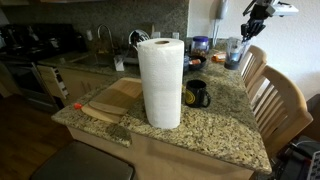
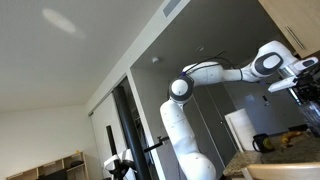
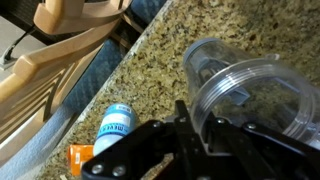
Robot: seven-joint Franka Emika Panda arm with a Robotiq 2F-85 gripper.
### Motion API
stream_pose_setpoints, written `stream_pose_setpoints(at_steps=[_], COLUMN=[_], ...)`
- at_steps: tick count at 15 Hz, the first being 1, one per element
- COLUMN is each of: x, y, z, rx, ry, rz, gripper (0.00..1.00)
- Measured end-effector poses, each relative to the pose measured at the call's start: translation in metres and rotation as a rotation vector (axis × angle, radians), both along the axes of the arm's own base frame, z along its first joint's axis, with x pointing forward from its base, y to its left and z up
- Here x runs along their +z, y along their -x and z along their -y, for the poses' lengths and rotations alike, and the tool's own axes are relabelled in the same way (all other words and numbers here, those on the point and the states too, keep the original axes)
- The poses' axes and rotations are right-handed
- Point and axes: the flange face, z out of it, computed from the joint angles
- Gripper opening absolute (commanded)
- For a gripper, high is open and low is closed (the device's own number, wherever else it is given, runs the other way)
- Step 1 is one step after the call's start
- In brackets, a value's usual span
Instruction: Take the bottle out of the bowl and put it on the countertop
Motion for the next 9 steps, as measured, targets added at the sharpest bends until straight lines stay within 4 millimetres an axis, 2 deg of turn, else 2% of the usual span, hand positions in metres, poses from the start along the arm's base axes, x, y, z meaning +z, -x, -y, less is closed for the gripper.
stream_pose_setpoints(at_steps=[4, 6, 8, 9], x=[-0.048, -0.067, -0.073, -0.075], y=[0.021, 0.030, 0.040, 0.041], z=[0.027, 0.044, 0.063, 0.064], rx=[0.004, -0.014, -0.041, -0.050], ry=[0.004, 0.013, 0.020, 0.024], rz=[-0.022, 0.027, 0.124, 0.161], gripper=[0.04, 0.04, 0.04, 0.04])
